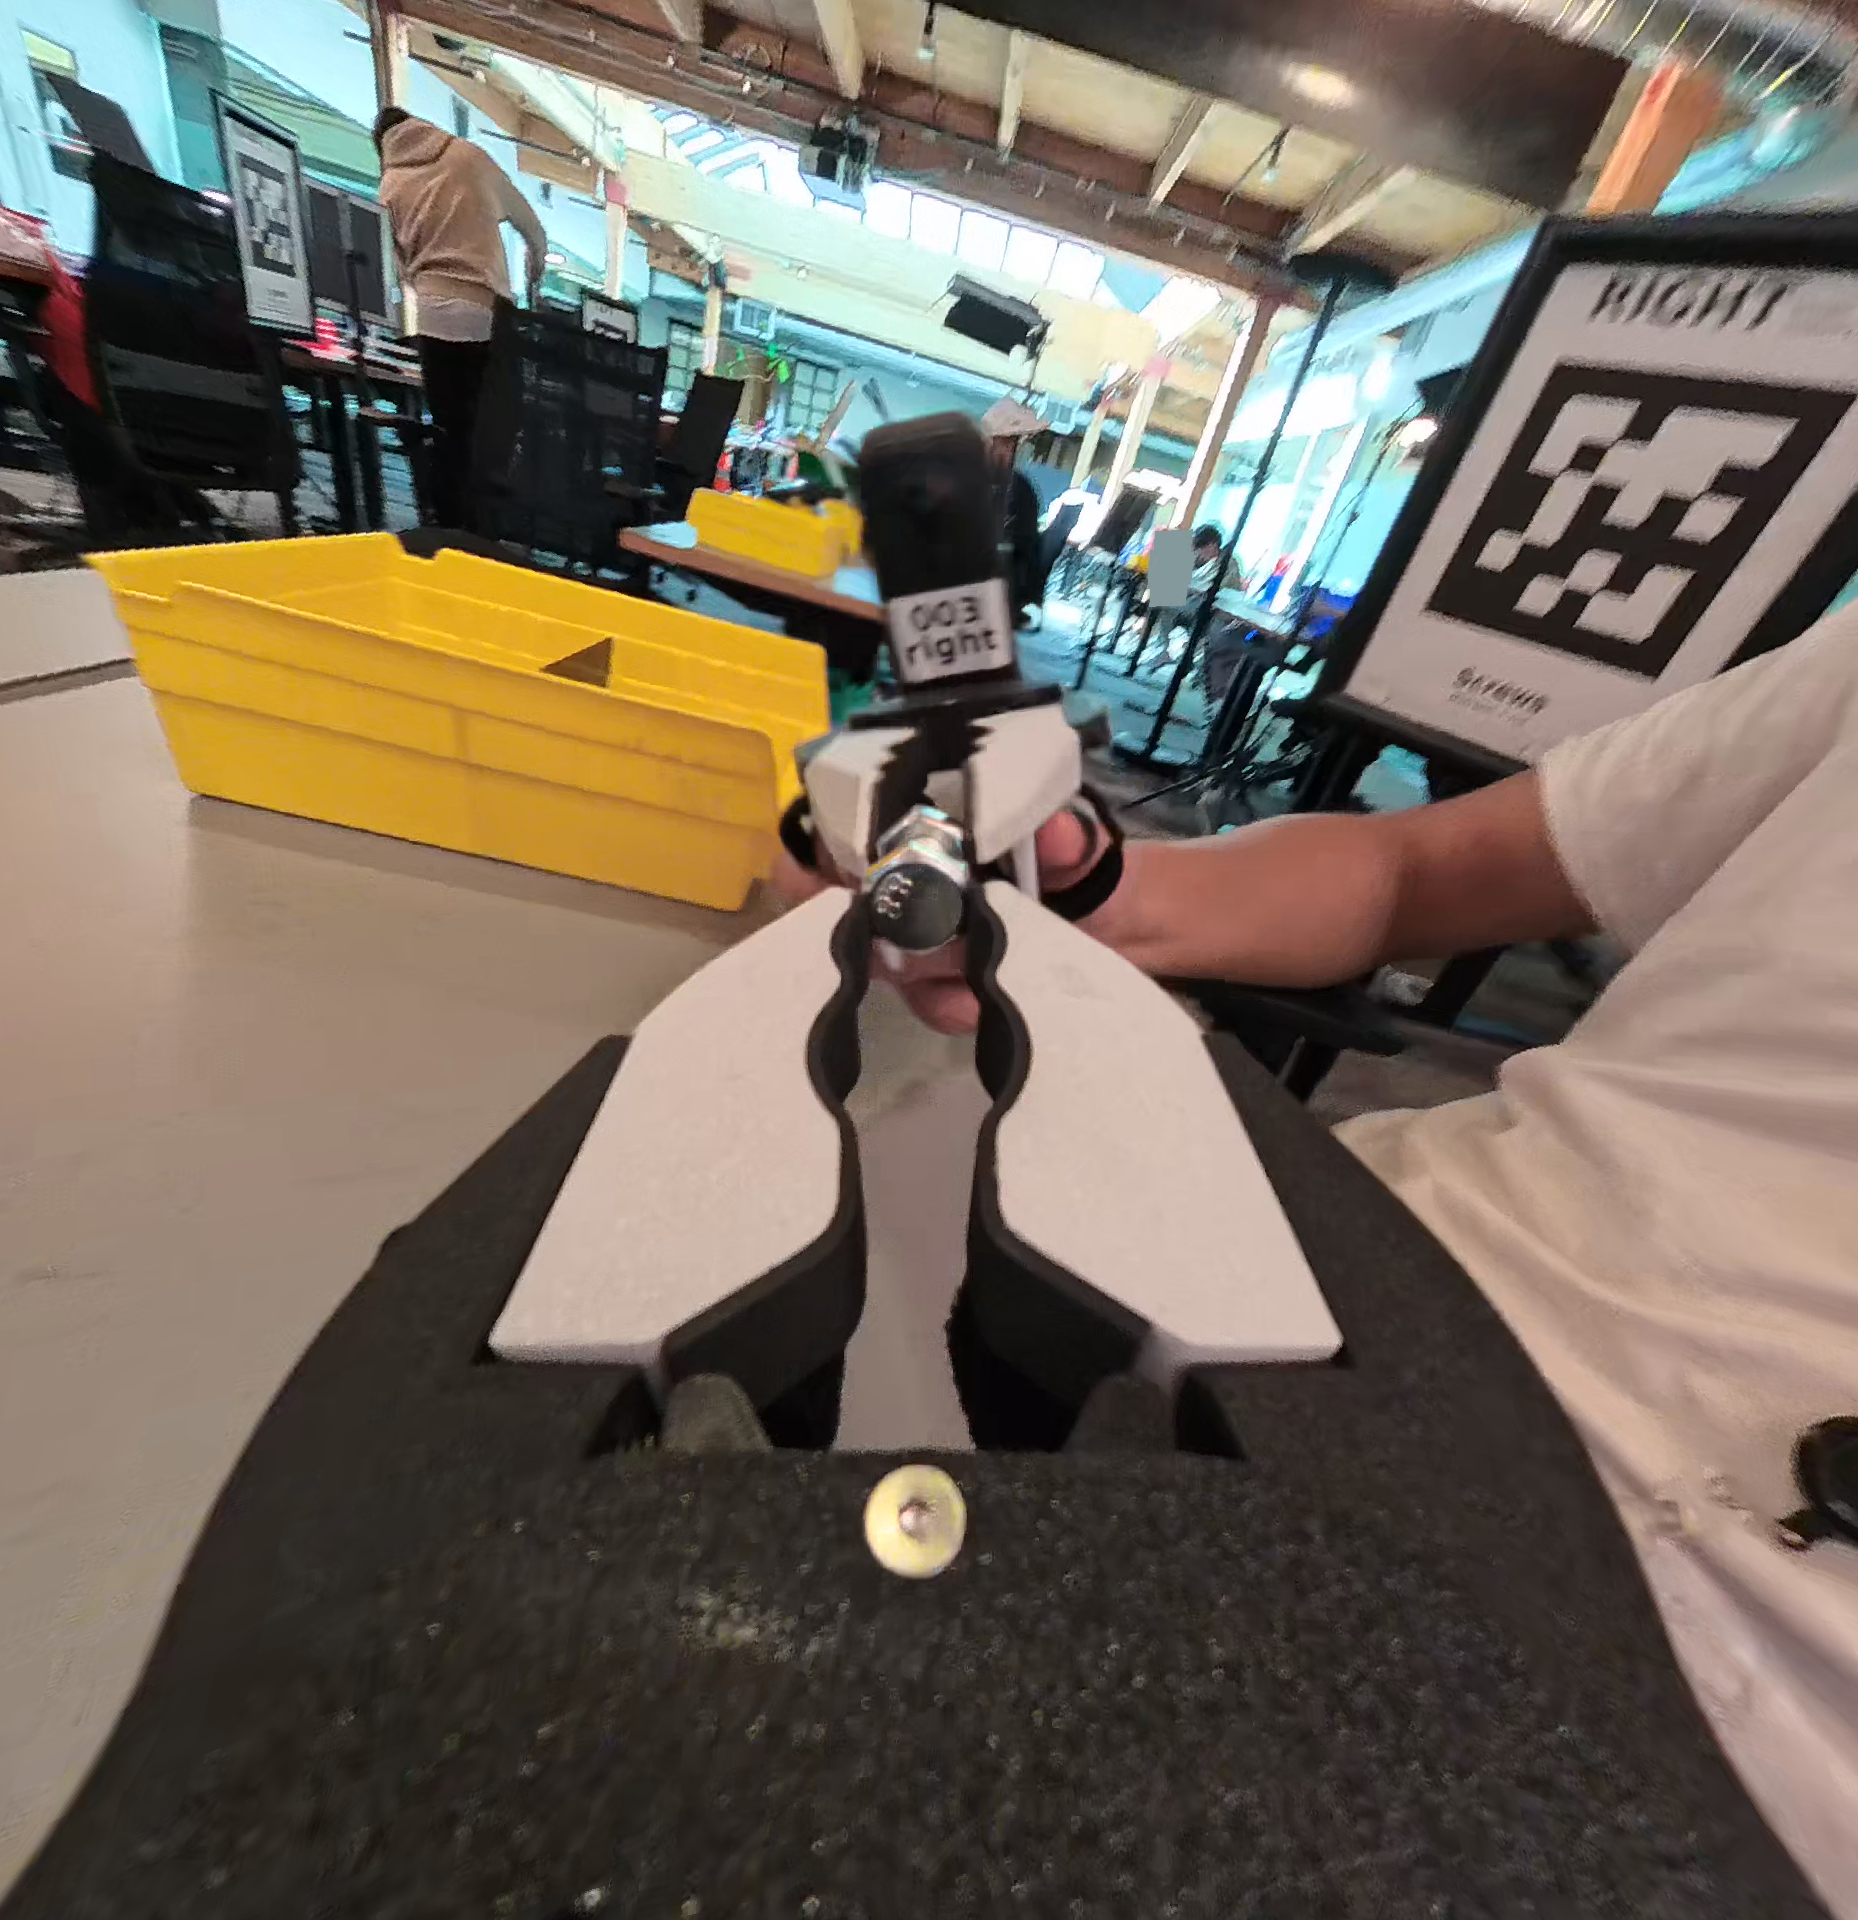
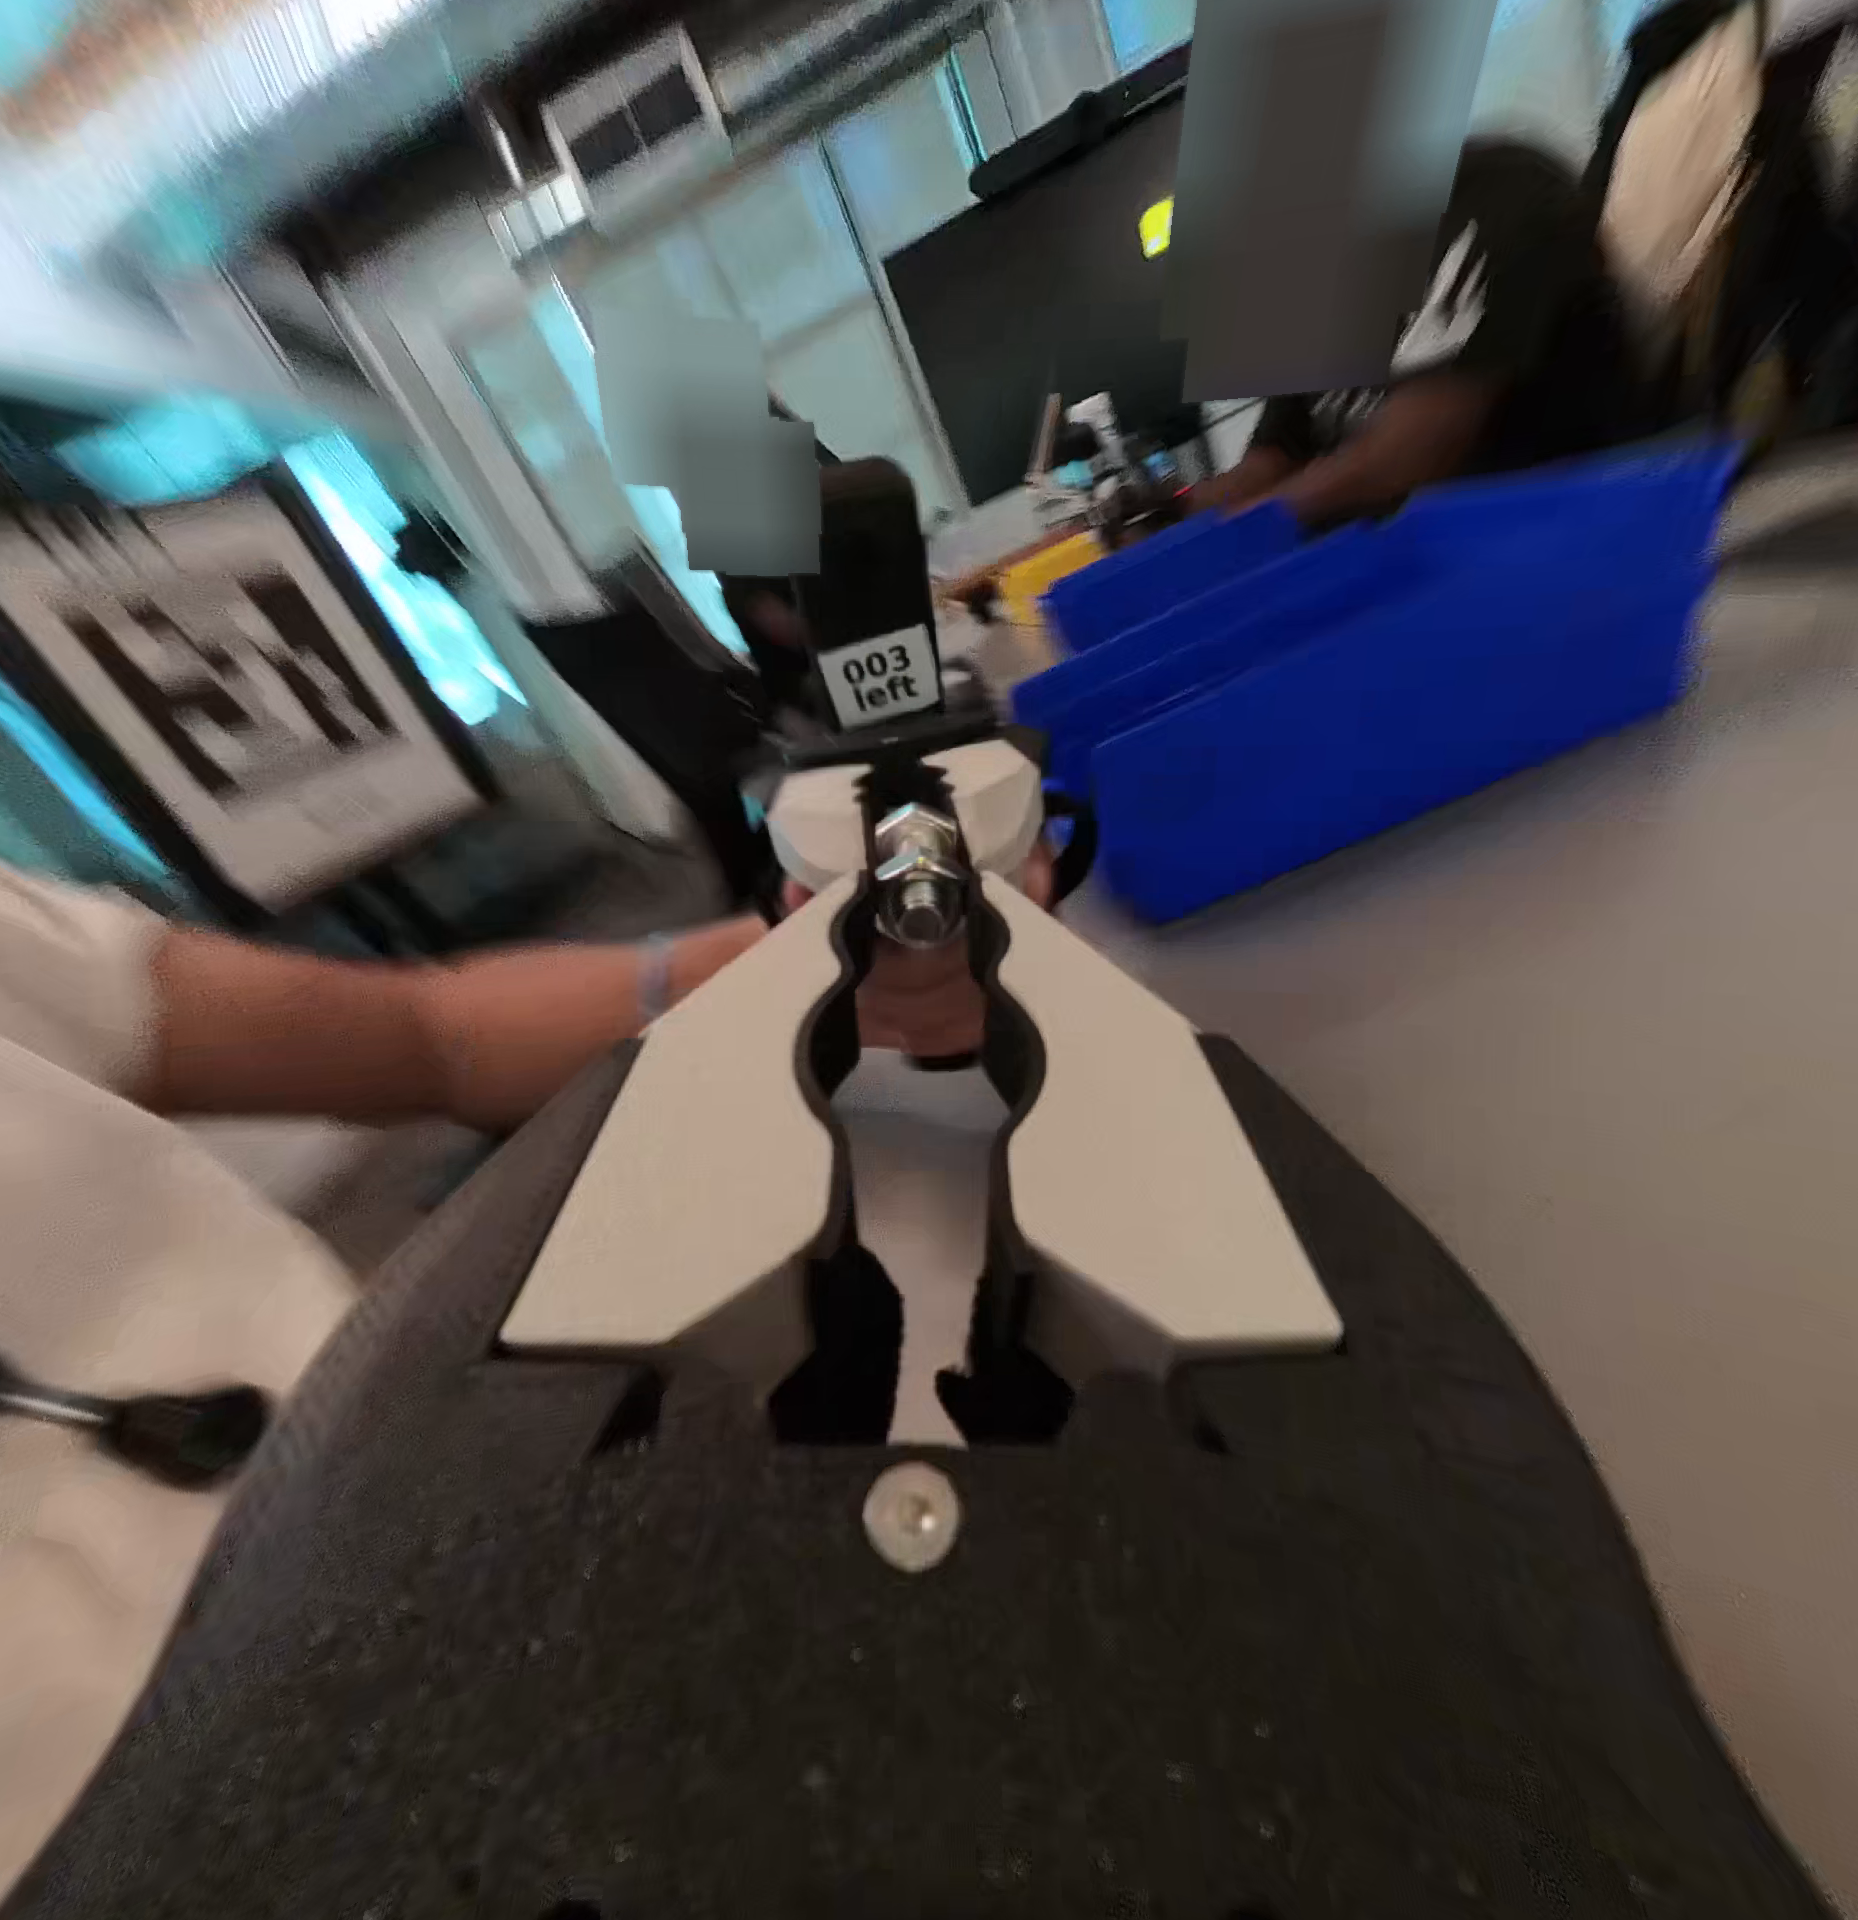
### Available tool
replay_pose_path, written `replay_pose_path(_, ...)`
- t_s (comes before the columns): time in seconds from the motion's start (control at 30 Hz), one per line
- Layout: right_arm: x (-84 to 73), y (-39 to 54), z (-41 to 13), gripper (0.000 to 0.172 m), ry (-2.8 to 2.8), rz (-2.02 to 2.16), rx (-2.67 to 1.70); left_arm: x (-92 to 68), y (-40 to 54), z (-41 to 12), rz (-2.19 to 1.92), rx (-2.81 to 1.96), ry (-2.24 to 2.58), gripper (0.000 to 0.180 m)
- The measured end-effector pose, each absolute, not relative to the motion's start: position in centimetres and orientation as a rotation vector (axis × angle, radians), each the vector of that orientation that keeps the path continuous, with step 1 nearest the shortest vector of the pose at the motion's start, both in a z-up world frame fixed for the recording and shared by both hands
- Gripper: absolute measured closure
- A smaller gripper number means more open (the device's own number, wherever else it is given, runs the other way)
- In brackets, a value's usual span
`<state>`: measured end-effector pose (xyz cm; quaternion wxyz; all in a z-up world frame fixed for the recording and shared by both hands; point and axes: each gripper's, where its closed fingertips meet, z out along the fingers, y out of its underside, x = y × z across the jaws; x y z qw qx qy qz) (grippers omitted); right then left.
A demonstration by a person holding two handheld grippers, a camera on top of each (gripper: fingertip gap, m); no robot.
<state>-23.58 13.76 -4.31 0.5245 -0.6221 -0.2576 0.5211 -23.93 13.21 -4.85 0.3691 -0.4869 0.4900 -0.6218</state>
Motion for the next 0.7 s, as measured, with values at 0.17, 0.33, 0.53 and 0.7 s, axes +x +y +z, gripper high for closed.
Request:
replay_pose_path(0.17, -23.5, 13.0, -4.2, 0.155, -1.096, 0.103, -1.191, -23.9, 12.5, -4.3, -1.788, -1.255, 1.213, 0.163)
replay_pose_path(0.33, -23.2, 13.0, -4.7, 0.155, -1.291, -0.935, -0.658, -23.7, 12.5, -4.9, -1.856, -1.316, 1.207, 0.164)
replay_pose_path(0.53, -22.8, 13.3, -4.4, 0.132, -1.186, -0.664, -0.850, -24.0, 13.6, -4.6, -1.808, -1.323, 1.157, 0.163)
replay_pose_path(0.7, -23.0, 14.5, -5.5, 0.121, -0.902, 0.233, -1.379, -25.1, 14.7, -3.7, -1.720, -1.260, 1.119, 0.163)
